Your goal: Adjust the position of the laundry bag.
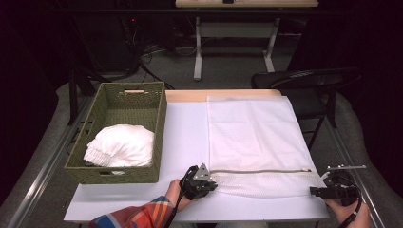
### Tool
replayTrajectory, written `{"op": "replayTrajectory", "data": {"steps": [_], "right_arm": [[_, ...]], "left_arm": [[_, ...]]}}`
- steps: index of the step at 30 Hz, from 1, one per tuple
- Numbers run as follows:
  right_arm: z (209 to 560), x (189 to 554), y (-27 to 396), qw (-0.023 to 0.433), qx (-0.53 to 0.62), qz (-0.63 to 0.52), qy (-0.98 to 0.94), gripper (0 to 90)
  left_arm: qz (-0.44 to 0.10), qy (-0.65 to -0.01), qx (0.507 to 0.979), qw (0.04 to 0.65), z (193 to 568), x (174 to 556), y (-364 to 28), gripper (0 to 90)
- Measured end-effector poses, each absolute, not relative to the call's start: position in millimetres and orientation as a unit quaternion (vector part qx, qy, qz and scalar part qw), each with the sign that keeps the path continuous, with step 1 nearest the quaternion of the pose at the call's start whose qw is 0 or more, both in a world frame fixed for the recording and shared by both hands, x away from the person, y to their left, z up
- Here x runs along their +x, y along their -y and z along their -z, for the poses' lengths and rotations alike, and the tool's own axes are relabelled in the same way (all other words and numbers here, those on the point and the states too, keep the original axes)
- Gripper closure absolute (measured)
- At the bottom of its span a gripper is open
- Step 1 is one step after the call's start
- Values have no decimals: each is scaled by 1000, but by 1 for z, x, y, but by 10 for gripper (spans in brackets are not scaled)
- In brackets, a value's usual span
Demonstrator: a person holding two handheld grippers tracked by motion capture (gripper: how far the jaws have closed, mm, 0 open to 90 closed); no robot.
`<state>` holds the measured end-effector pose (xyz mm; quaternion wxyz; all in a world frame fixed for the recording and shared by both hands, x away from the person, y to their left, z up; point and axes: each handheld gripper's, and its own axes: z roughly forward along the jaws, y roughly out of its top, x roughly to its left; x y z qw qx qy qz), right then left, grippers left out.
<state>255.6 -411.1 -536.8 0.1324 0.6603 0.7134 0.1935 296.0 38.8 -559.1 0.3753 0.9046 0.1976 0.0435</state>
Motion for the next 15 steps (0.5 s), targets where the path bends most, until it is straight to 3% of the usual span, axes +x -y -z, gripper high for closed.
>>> {"op": "replayTrajectory", "data": {"steps": [1, 3, 5, 7, 8, 15], "right_arm": [[537, 255, 412, 125, 660, -207, -712, 436], [536, 255, 412, 125, 659, -210, -712, 481], [534, 255, 408, 135, 654, -211, -714, 620], [533, 255, 406, 139, 651, -209, -716, 653], [532, 254, 404, 153, 647, -203, -719, 740], [530, 253, 398, 145, 635, -218, -727, 855]], "left_arm": [[-45, -196, 906, 374, 559, 296, -39, 871], [-45, -194, 906, 373, 559, 296, -38, 871], [-44, -194, 906, 372, 558, 296, -39, 873], [-43, -196, 906, 373, 559, 297, -39, 874], [-44, -200, 904, 376, 559, 297, -39, 876], [-41, -199, 907, 368, 554, 298, -47, 880]]}}
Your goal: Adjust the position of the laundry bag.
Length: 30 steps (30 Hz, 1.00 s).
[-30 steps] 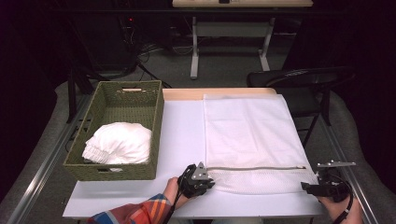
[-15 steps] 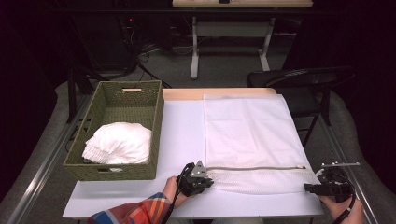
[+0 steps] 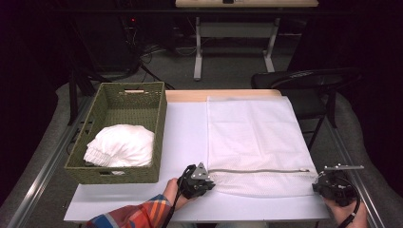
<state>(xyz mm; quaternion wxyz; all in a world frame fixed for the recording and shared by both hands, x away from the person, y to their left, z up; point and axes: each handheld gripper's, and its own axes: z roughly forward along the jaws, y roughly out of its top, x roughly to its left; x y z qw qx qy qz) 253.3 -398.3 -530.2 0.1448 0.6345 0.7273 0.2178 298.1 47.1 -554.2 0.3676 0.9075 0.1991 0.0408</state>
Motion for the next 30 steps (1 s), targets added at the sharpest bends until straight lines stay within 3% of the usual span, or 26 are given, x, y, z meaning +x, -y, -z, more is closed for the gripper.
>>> {"op": "replayTrajectory", "data": {"steps": [26, 30], "right_arm": [[529, 254, 369, 106, 591, -209, -772, 865], [530, 253, 366, 105, 587, -205, -776, 812]], "left_arm": [[-12, -205, 915, 348, 548, 276, -79, 879], [-7, -206, 915, 347, 548, 275, -81, 859]]}}
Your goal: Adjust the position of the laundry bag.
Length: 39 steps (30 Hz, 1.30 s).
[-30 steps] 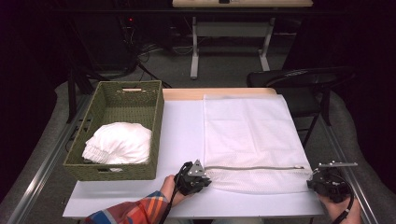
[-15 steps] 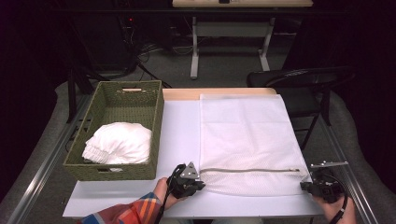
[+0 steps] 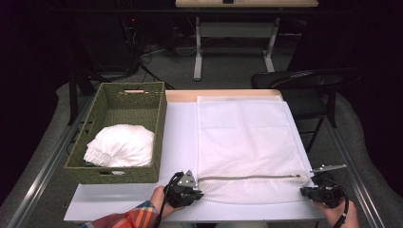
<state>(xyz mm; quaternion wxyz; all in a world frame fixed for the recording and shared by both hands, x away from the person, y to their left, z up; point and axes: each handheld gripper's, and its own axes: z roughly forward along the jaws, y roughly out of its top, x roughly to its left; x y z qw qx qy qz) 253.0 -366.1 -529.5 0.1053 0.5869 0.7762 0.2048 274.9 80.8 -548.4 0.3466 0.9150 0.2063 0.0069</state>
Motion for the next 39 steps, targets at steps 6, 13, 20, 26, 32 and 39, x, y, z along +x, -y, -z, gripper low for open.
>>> {"op": "replayTrajectory", "data": {"steps": [6, 13, 20, 26, 32, 39], "right_arm": [[522, 252, 370, 114, 580, -221, -776, 499], [504, 263, 368, 148, 580, -231, -767, 279], [500, 285, 360, 157, 583, -217, -767, 311], [511, 310, 365, 155, 606, -192, -756, 365], [523, 330, 366, 146, 625, -168, -749, 418], [532, 334, 373, 137, 639, -162, -740, 522]], "left_arm": [[-9, -212, 910, 357, 538, 278, -84, 482], [-36, -261, 896, 358, 535, 296, -86, 319], [-50, -278, 896, 342, 541, 309, -74, 330], [-58, -282, 897, 335, 548, 313, -64, 421], [-60, -282, 896, 338, 551, 316, -62, 540], [-66, -280, 895, 342, 552, 317, -64, 674]]}}
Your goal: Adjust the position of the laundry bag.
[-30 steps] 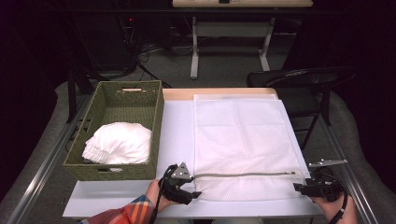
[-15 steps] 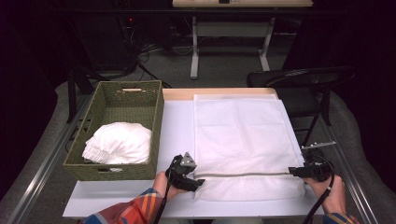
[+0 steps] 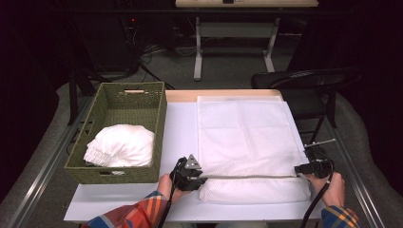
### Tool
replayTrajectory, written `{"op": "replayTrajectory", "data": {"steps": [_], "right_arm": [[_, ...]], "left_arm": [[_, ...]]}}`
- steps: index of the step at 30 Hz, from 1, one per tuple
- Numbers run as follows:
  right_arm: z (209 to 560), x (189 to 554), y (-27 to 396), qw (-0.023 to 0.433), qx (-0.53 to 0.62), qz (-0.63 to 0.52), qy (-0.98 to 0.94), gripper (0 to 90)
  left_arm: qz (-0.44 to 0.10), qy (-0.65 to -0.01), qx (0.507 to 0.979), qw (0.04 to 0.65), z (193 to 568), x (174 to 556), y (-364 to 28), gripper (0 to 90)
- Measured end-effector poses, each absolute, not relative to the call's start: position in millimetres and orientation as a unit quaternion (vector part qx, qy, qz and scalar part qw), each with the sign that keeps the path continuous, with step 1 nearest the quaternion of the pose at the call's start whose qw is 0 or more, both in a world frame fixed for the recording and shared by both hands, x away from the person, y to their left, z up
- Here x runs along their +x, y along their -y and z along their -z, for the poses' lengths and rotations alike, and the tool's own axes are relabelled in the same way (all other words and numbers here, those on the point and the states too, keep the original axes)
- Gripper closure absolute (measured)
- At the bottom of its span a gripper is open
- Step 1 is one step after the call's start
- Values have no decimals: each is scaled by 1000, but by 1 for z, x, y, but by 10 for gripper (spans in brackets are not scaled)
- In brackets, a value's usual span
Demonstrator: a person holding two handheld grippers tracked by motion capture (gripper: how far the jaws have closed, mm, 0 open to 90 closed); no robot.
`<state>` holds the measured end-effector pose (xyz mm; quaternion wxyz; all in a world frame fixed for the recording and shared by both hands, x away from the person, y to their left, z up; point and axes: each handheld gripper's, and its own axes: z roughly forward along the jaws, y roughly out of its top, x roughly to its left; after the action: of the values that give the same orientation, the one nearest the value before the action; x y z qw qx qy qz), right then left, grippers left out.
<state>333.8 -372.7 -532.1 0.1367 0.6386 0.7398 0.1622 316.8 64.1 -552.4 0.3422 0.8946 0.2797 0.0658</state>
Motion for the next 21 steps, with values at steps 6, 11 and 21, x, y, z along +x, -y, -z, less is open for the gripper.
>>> {"op": "replayTrajectory", "data": {"steps": [6, 11, 21], "right_arm": [[531, 331, 367, 138, 631, -170, -744, 733], [531, 329, 366, 136, 631, -174, -744, 804], [529, 327, 355, 127, 614, -175, -759, 844]], "left_arm": [[-64, -268, 899, 341, 552, 316, -63, 814], [-61, -271, 897, 343, 552, 316, -65, 840], [-52, -277, 899, 336, 549, 313, -77, 843]]}}
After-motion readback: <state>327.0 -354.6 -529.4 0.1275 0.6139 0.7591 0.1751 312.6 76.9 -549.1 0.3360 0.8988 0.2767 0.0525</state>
